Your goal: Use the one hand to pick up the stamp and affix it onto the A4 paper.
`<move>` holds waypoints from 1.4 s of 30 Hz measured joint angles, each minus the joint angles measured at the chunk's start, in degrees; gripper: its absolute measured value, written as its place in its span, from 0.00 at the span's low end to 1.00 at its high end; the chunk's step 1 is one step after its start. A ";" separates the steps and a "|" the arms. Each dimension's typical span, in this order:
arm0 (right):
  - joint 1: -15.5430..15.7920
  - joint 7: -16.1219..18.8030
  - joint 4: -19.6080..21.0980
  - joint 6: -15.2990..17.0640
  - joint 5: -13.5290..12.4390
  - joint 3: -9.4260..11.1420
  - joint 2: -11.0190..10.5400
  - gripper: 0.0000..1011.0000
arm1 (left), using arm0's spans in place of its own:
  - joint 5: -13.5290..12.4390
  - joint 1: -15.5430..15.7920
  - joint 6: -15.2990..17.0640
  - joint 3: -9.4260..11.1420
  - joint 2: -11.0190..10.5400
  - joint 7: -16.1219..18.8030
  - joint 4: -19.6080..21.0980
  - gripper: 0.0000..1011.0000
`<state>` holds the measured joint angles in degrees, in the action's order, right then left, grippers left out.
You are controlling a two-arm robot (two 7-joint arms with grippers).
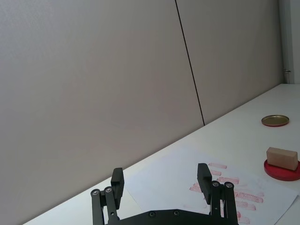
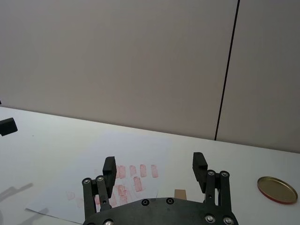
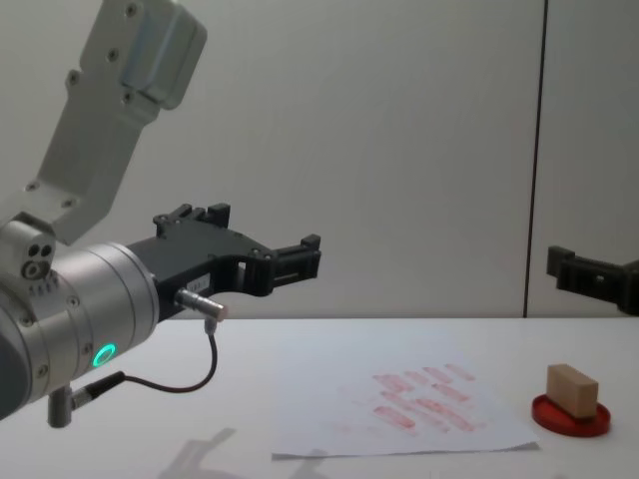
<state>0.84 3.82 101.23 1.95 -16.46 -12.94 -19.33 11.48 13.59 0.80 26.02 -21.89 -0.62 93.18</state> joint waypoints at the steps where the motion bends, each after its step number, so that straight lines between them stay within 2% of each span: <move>1: 0.00 0.00 0.00 0.00 0.00 0.00 0.00 0.99 | 0.00 0.00 0.00 0.00 0.00 0.00 0.00 0.98; 42: -0.16 -0.42 -0.08 0.70 -0.21 0.11 0.21 0.99 | 0.00 0.00 0.00 0.00 0.00 0.00 0.00 0.98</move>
<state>0.68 3.40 101.14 2.65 -16.67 -12.83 -19.12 11.48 13.59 0.80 26.02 -21.89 -0.63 93.18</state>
